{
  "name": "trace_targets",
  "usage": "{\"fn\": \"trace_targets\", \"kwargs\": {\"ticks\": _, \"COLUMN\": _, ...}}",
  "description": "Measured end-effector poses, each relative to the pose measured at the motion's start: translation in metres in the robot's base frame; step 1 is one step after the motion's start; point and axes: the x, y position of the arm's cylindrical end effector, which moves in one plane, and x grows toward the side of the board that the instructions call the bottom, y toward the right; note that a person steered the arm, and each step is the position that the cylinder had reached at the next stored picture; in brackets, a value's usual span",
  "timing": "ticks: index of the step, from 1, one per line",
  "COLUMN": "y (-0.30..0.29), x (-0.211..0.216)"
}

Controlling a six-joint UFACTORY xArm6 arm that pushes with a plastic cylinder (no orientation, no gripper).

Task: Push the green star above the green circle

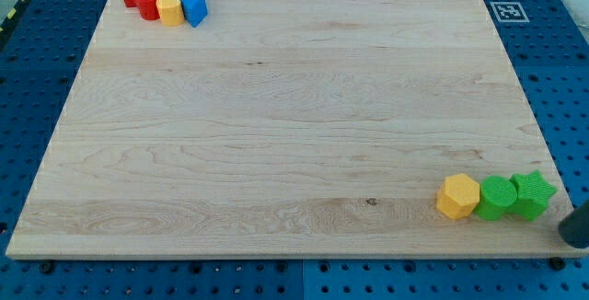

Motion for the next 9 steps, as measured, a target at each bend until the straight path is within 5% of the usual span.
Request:
{"fn": "trace_targets", "kwargs": {"ticks": 4, "y": -0.037, "x": -0.033}}
{"fn": "trace_targets", "kwargs": {"ticks": 7, "y": -0.065, "x": -0.112}}
{"fn": "trace_targets", "kwargs": {"ticks": 9, "y": -0.039, "x": -0.093}}
